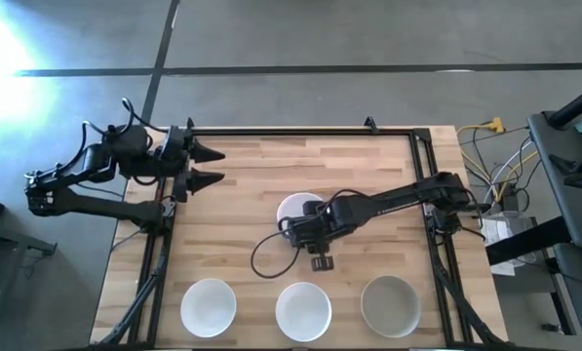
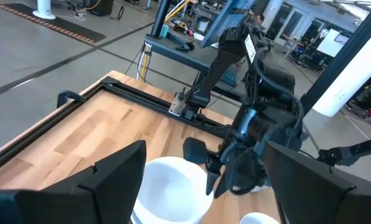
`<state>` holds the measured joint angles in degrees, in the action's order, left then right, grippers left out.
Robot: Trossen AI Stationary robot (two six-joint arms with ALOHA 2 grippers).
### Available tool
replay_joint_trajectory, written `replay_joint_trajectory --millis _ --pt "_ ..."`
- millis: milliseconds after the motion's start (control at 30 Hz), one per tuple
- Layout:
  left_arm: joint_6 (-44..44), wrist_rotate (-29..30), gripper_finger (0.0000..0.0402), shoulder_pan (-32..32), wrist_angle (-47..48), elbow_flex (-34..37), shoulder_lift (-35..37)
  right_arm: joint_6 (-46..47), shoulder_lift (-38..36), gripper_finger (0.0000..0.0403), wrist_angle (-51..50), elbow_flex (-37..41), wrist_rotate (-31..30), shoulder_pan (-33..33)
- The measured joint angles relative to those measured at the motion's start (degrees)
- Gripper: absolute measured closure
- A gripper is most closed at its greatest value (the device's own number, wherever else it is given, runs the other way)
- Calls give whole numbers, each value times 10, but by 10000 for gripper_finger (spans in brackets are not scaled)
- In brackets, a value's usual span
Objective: Nest bowls inside each other
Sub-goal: Stack the white bowl on top of the white bowl
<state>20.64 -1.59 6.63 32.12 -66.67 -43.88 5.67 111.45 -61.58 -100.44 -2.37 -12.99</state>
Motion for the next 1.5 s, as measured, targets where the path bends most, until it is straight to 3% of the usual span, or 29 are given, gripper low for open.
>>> replay_joint_trajectory --millis 267,733,1100,1500 --pt "1 -3 95 0 0 5 0 -3 -36 304 7 -35 -1 0" --pt "2 -10 95 -1 -1 5 -19 -42 -22 368 47 -26 58 21" --pt "1 -12 95 0 -1 5 -15 -42 19 371 50 -24 75 23" --pt "0 -18 95 0 0 5 -9 -35 6 371 49 -41 68 30"
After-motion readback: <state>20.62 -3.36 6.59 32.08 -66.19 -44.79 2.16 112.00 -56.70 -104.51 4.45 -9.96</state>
